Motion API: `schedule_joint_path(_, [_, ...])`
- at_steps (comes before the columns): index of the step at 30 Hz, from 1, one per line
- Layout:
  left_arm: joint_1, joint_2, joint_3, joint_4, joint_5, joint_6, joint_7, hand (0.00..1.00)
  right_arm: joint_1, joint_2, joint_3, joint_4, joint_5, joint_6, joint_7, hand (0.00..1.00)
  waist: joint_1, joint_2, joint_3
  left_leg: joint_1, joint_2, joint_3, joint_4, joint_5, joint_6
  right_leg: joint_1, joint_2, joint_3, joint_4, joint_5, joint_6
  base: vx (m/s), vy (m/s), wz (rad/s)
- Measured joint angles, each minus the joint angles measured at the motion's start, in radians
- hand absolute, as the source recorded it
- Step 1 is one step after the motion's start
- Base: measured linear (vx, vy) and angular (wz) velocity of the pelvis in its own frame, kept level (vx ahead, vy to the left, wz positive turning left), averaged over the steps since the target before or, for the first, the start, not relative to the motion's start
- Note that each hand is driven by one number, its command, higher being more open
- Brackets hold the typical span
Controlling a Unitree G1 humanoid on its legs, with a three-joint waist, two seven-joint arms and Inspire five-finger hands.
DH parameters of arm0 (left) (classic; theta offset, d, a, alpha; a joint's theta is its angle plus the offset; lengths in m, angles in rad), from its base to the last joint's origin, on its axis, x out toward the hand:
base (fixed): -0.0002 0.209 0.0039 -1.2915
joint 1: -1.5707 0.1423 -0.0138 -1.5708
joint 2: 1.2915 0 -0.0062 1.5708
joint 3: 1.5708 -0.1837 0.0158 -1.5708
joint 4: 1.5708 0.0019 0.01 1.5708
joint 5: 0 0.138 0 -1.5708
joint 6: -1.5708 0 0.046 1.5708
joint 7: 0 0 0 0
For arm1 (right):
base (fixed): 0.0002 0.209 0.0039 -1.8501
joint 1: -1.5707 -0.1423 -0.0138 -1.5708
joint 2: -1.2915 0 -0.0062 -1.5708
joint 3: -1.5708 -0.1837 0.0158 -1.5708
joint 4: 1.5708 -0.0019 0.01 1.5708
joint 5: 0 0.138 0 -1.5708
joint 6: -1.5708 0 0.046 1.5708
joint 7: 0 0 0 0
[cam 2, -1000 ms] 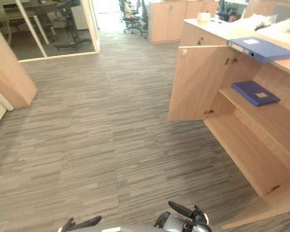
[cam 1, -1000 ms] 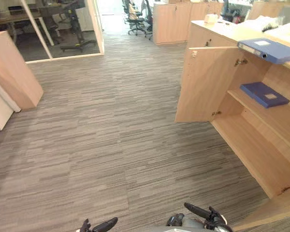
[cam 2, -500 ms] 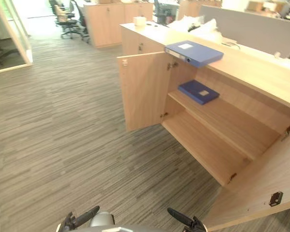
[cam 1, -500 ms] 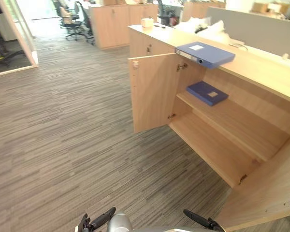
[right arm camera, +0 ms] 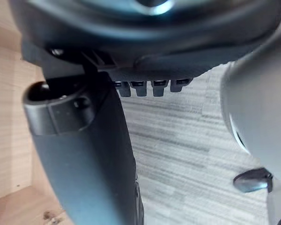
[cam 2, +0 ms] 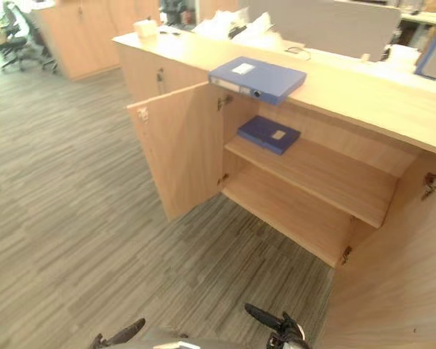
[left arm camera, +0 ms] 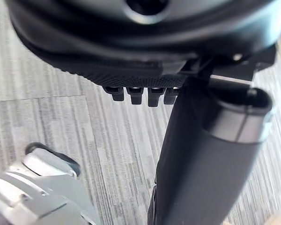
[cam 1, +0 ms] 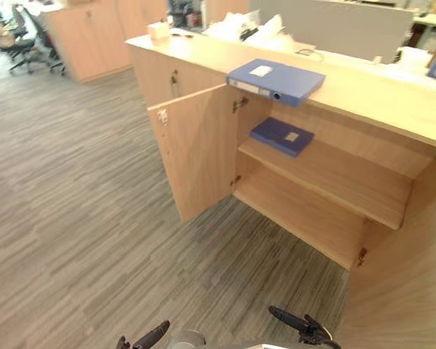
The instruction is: Walk over to the cabinet, pick up the folder, carry it to the office cabinet, place the folder inside the office cabinet, then close the office cabinet door
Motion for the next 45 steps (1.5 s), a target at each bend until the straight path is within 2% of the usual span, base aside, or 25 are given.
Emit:
schedule_joint_path(1, [-0.002,0.005,-0.012,0.008,0.001,0.000,0.001,1.00,0.001,0.000,0.000,0.005,-0.002,-0.006,-0.001,1.00,-0.005,0.002,-0.010,0.030,0.001,0.017,-0.026,-0.004,0.007,-0.008,-0.045,-0.082,0.052,0.016,-0.032,0.11,0.114,-0.43])
schedule_joint_path(4, [-0.019,0.009,-0.016,0.022,0.003,-0.001,0.001,1.00,-0.008,0.005,0.002,0.005,-0.032,-0.020,-0.001,1.00,-0.015,0.006,-0.011,0.066,0.030,0.043,-0.065,-0.001,0.002,-0.044,-0.058,-0.143,0.040,0.004,-0.013,0.05,0.007,-0.44])
schedule_joint_path(5, [-0.018,0.013,-0.024,0.027,0.003,-0.002,0.001,1.00,-0.017,0.006,0.004,0.005,-0.033,-0.023,-0.001,1.00,-0.028,0.008,-0.009,0.095,0.058,0.058,-0.088,-0.004,-0.008,-0.065,-0.039,-0.151,-0.044,-0.005,0.006,0.01,-0.115,-0.42])
schedule_joint_path(7, [-0.020,0.019,-0.030,0.027,0.003,-0.002,0.000,1.00,-0.023,0.011,0.004,0.004,-0.032,-0.026,-0.001,1.00,-0.036,0.002,-0.006,0.112,0.070,0.059,-0.102,-0.013,-0.021,-0.081,-0.031,-0.163,-0.137,-0.002,0.018,0.02,-0.197,-0.28])
schedule_joint_path(8, [-0.028,0.026,-0.031,0.033,0.004,-0.006,-0.001,1.00,-0.026,0.019,0.012,0.003,-0.031,-0.030,-0.002,1.00,-0.040,-0.010,0.009,0.130,0.071,0.055,-0.103,-0.026,-0.043,-0.071,-0.029,-0.175,-0.245,0.012,0.041,0.03,-0.260,-0.07])
schedule_joint_path(10, [-0.034,0.017,-0.034,0.045,0.002,-0.006,0.001,1.00,-0.020,0.014,0.011,0.006,-0.031,-0.029,-0.002,1.00,-0.042,-0.007,0.007,0.152,0.077,0.038,-0.116,-0.026,-0.051,-0.043,-0.003,-0.199,-0.269,-0.002,0.050,0.09,-0.224,0.04])
schedule_joint_path(12, [-0.028,0.004,-0.033,0.035,-0.002,-0.011,0.000,1.00,-0.019,0.009,0.012,0.005,-0.031,-0.027,-0.002,1.00,-0.042,0.005,0.006,0.170,0.087,0.008,-0.138,-0.020,-0.061,-0.045,0.029,-0.201,-0.258,-0.027,0.034,0.19,-0.214,0.00])
schedule_joint_path(15, [-0.030,0.004,-0.028,0.034,-0.010,-0.012,-0.003,1.00,-0.005,0.004,-0.024,0.007,-0.030,-0.017,-0.003,1.00,-0.043,0.001,0.005,0.185,0.117,-0.009,-0.164,-0.025,-0.101,-0.028,0.057,-0.226,-0.253,-0.068,0.020,0.17,-0.195,0.12])
schedule_joint_path(16, [-0.030,0.001,-0.018,0.034,-0.010,-0.012,-0.001,1.00,0.009,0.000,-0.039,0.008,-0.028,-0.016,-0.004,1.00,-0.045,0.006,0.002,0.183,0.136,-0.026,-0.130,-0.051,-0.123,-0.006,0.074,-0.238,-0.257,-0.087,0.024,0.18,-0.169,0.23])
schedule_joint_path(17, [-0.028,0.000,-0.013,0.034,-0.009,-0.011,-0.001,1.00,0.018,-0.002,-0.040,0.010,-0.028,-0.013,-0.004,1.00,-0.045,0.009,0.000,0.173,0.150,-0.033,-0.092,-0.074,-0.126,0.007,0.086,-0.246,-0.261,-0.095,0.025,0.20,-0.147,0.20])
schedule_joint_path(19, [-0.014,-0.005,-0.006,0.018,-0.009,-0.008,-0.004,1.00,0.041,-0.004,-0.047,0.008,0.006,-0.007,-0.009,1.00,-0.045,0.028,-0.010,0.038,0.227,-0.059,0.249,-0.157,-0.113,0.053,0.152,-0.254,-0.301,-0.114,0.023,0.23,-0.098,-0.02])
schedule_joint_path(20, [-0.009,-0.006,-0.006,0.010,-0.010,-0.006,-0.004,1.00,0.042,-0.004,-0.047,0.008,0.010,-0.005,-0.009,1.00,-0.044,0.032,-0.010,-0.007,0.245,-0.068,0.355,-0.150,-0.107,0.066,0.168,-0.251,-0.314,-0.113,0.021,0.31,-0.026,-0.21])
schedule_joint_path(22, [0.015,-0.011,-0.005,-0.013,-0.015,-0.005,-0.005,1.00,0.046,-0.005,-0.043,0.010,0.015,0.000,-0.024,1.00,-0.040,0.040,-0.008,-0.123,0.314,-0.084,0.676,-0.061,-0.122,0.148,0.222,-0.225,-0.379,-0.106,0.016,0.30,0.023,-0.42])
schedule_joint_path(23, [0.019,-0.009,-0.005,-0.017,-0.020,-0.005,-0.005,1.00,0.046,-0.005,-0.039,0.011,0.017,-0.001,-0.027,1.00,-0.035,0.034,-0.005,-0.141,0.318,-0.076,0.722,-0.073,-0.110,0.171,0.223,-0.214,-0.396,-0.105,0.017,0.28,0.081,-0.60])
schedule_joint_path(25, [0.023,-0.004,-0.014,-0.037,-0.021,-0.006,-0.011,1.00,0.043,-0.003,-0.033,0.023,0.016,0.002,-0.033,1.00,-0.018,0.027,-0.006,-0.185,0.291,-0.039,0.754,-0.126,-0.087,0.218,0.210,-0.172,-0.453,-0.089,0.042,0.41,0.219,-0.69])
schedule_joint_path(26, [0.025,-0.004,-0.019,-0.055,-0.021,-0.011,-0.015,1.00,0.019,-0.003,-0.032,0.041,0.016,0.004,-0.038,1.00,-0.002,0.010,0.001,-0.249,0.244,-0.023,0.684,-0.184,-0.068,0.242,0.168,-0.126,-0.478,-0.070,0.061,0.41,0.309,-0.76])
schedule_joint_path(28, [0.023,-0.005,-0.020,-0.055,-0.021,-0.019,-0.014,1.00,0.002,-0.006,-0.032,0.053,0.016,0.005,-0.041,1.00,0.004,0.009,0.007,-0.287,0.211,-0.033,0.574,-0.186,-0.061,0.245,0.133,-0.106,-0.471,-0.063,0.073,0.36,0.342,-0.61])
schedule_joint_path(29, [0.028,-0.023,-0.024,-0.053,-0.020,-0.020,-0.007,1.00,-0.004,-0.019,-0.027,0.051,0.016,0.007,-0.041,1.00,0.007,0.034,0.010,-0.279,0.177,-0.082,0.303,-0.065,-0.011,0.269,0.117,-0.082,-0.467,-0.054,0.107,0.37,0.394,-0.52])
schedule_joint_path(30, [0.029,-0.020,-0.018,-0.044,-0.031,-0.018,-0.007,1.00,-0.013,-0.024,-0.025,0.057,0.016,0.008,-0.044,1.00,0.017,0.027,0.013,-0.257,0.151,-0.084,0.282,0.006,-0.058,0.286,0.094,-0.055,-0.469,-0.057,0.131,0.37,0.366,-0.36])
schedule_joint_path(31, [0.024,-0.006,-0.021,-0.037,-0.032,-0.020,-0.002,1.00,-0.014,-0.014,-0.012,0.059,0.016,0.008,-0.044,1.00,0.013,0.014,0.012,-0.247,0.130,-0.084,0.270,0.002,-0.049,0.290,0.086,-0.034,-0.486,-0.062,0.135,0.28,0.208,-0.04])
schedule_joint_path(32, [0.005,0.004,-0.021,-0.035,-0.032,-0.032,0.006,1.00,-0.036,0.007,0.019,0.060,0.016,0.007,-0.045,1.00,0.013,-0.001,0.013,-0.244,0.112,-0.112,0.268,0.002,-0.048,0.272,0.111,0.008,-0.524,-0.054,0.121,0.24,0.151,0.07])
schedule_joint_path(35, [-0.004,-0.002,-0.018,-0.028,-0.037,-0.031,0.010,1.00,-0.076,0.031,0.051,0.061,0.012,0.003,-0.037,1.00,0.022,0.001,0.024,-0.226,0.080,-0.156,0.300,-0.004,-0.038,0.254,0.126,0.029,-0.555,-0.030,0.106,0.12,0.085,-0.03])
schedule_joint_path(41, [-0.012,-0.013,-0.012,0.004,-0.038,-0.028,0.033,1.00,-0.065,0.027,0.006,0.071,0.008,-0.002,-0.034,1.00,0.015,0.023,-0.003,-0.189,0.018,-0.196,0.220,-0.019,-0.051,0.254,0.086,0.057,-0.592,0.024,0.167,0.05,0.038,-0.07])
schedule_joint_path(44, [0.003,-0.014,-0.032,0.002,-0.037,-0.023,0.041,1.00,-0.029,-0.015,-0.042,0.069,0.006,0.011,-0.033,1.00,0.015,0.031,-0.008,-0.112,-0.046,-0.184,0.103,-0.034,-0.032,0.127,-0.009,0.130,-0.347,0.022,0.170,0.03,0.214,-0.41])
schedule_joint_path(45, [0.007,-0.006,-0.045,0.002,-0.035,-0.023,0.042,1.00,-0.019,-0.020,-0.055,0.043,0.000,0.004,-0.029,1.00,0.013,0.021,-0.008,-0.073,-0.074,-0.165,0.059,-0.025,-0.018,0.037,-0.060,0.168,-0.173,0.038,0.108,0.03,0.212,-0.43])
